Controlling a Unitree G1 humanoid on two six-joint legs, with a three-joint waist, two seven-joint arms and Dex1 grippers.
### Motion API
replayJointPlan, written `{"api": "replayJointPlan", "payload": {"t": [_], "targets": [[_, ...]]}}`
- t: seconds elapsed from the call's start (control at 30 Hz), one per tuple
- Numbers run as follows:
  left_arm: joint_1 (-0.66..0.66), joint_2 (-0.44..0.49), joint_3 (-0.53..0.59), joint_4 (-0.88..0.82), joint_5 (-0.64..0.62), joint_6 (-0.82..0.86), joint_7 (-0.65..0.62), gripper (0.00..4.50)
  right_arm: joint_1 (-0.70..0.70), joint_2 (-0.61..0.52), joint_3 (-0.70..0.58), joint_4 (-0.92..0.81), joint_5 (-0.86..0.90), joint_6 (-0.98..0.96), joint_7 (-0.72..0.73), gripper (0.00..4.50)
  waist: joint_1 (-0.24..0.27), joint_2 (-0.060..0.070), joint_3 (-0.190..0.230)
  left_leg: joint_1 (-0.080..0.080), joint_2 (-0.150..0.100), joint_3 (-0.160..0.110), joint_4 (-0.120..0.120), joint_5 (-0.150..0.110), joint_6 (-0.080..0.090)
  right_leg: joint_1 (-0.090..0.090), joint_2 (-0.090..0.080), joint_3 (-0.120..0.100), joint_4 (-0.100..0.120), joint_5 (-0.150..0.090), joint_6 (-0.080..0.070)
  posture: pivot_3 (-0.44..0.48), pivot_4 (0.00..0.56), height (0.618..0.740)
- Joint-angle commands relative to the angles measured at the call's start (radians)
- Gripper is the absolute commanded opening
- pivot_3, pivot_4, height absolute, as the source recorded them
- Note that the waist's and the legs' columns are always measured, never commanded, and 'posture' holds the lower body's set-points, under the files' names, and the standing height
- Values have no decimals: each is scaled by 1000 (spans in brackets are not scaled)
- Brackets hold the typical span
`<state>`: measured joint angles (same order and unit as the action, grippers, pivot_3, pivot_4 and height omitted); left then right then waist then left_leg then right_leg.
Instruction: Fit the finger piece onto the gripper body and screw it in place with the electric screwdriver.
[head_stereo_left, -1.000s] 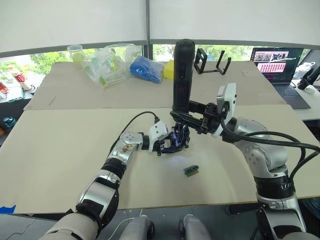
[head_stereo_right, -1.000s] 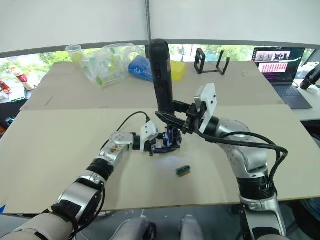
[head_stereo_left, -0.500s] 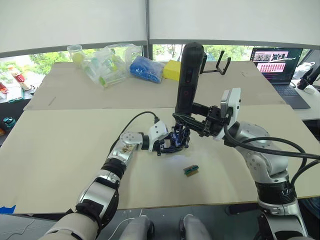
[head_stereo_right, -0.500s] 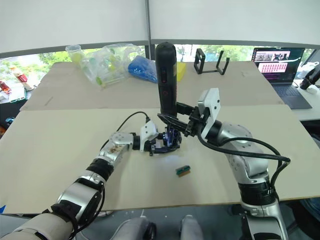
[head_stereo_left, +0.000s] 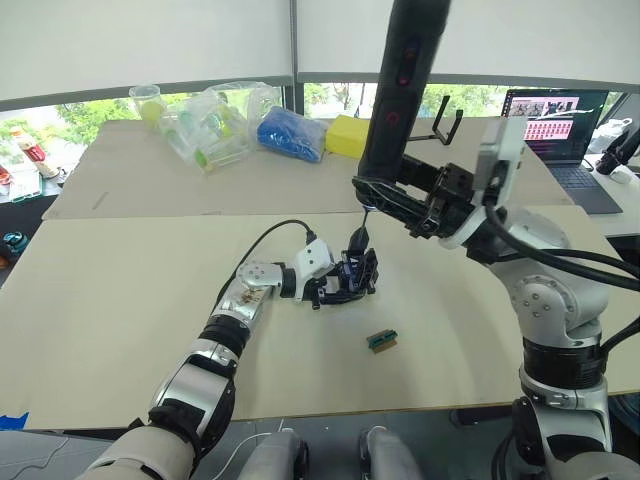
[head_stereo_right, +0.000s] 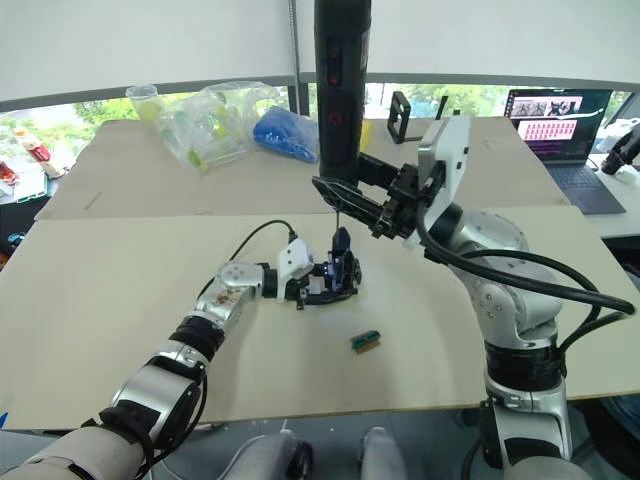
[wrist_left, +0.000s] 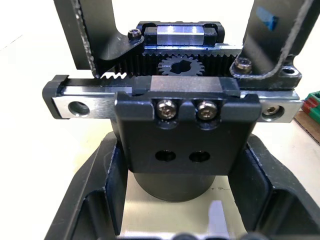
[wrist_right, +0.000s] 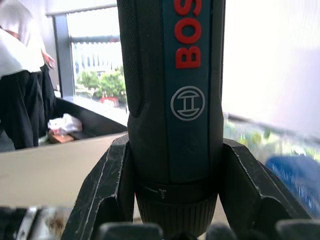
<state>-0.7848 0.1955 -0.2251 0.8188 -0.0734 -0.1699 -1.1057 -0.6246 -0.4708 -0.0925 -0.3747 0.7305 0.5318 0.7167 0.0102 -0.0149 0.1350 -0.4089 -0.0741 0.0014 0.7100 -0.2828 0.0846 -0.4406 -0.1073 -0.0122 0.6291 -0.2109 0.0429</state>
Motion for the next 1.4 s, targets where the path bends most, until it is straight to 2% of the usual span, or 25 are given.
{"api": "replayJointPlan", "payload": {"t": [0.03,0.07,0.13,0.2,0.23,0.33,0.47,0.57,0.67,0.8,0.93,1.4], "targets": [[9,21,7,-11,17,19,10,2283,-17,-4,-35,-57,51,0,-3,1915,0,0,0,0,0,0,0,0,0,0,0,0,0,0,0,0,150,740],[9,25,9,-13,15,25,5,2283,-17,-5,-36,-65,69,12,-2,1915,0,0,0,0,0,0,0,0,0,0,0,0,0,0,0,0,150,740],[12,42,13,-25,8,38,-15,3362,-24,-7,-41,-81,121,43,-4,1915,-2,0,0,0,0,0,0,0,0,0,0,0,0,0,0,0,150,740],[18,62,15,-46,3,44,-35,4244,-29,-13,-49,-94,175,75,-6,1915,-6,0,0,0,0,0,-1,0,0,-1,0,0,0,0,0,0,150,740],[25,81,17,-67,-2,46,-51,4500,-29,-20,-56,-104,214,98,-6,1914,-5,0,0,0,0,0,-1,0,0,-1,0,0,1,0,0,0,150,740],[67,147,26,-179,-40,83,-129,4500,-2,-57,-65,-145,291,143,8,1915,-5,1,1,-1,0,0,-1,0,0,-1,-2,0,1,0,0,0,150,740],[177,256,26,-464,-127,215,-246,4500,105,-113,-82,-217,302,146,8,1915,-1,1,1,-2,0,-2,-1,-1,1,0,-5,1,0,0,0,0,150,740],[254,318,17,-683,-193,336,-280,4500,231,-139,-101,-268,237,100,1,1915,4,1,1,-2,0,-2,-1,-1,2,2,-5,2,-1,0,0,0,150,740],[293,326,-7,-779,-197,360,-267,4500,364,-135,-101,-303,115,19,-18,1915,7,2,1,-1,-1,-2,0,-2,3,2,-4,2,-4,0,0,0,150,740],[304,294,-38,-813,-197,387,-236,4500,506,-112,-96,-331,31,-59,-19,1915,7,2,1,0,-1,-1,0,-1,2,2,-1,1,-2,0,0,0,150,740],[297,272,-62,-802,-187,381,-227,4500,580,-85,-89,-358,2,-86,-52,1915,4,2,1,2,0,0,-1,0,0,2,1,1,-1,0,0,0,150,740],[269,251,-87,-756,-182,357,-232,4500,648,-32,-53,-342,-55,-130,-74,1915,7,2,2,3,0,0,-1,0,0,3,2,1,-1,0,0,0,150,740]]}}
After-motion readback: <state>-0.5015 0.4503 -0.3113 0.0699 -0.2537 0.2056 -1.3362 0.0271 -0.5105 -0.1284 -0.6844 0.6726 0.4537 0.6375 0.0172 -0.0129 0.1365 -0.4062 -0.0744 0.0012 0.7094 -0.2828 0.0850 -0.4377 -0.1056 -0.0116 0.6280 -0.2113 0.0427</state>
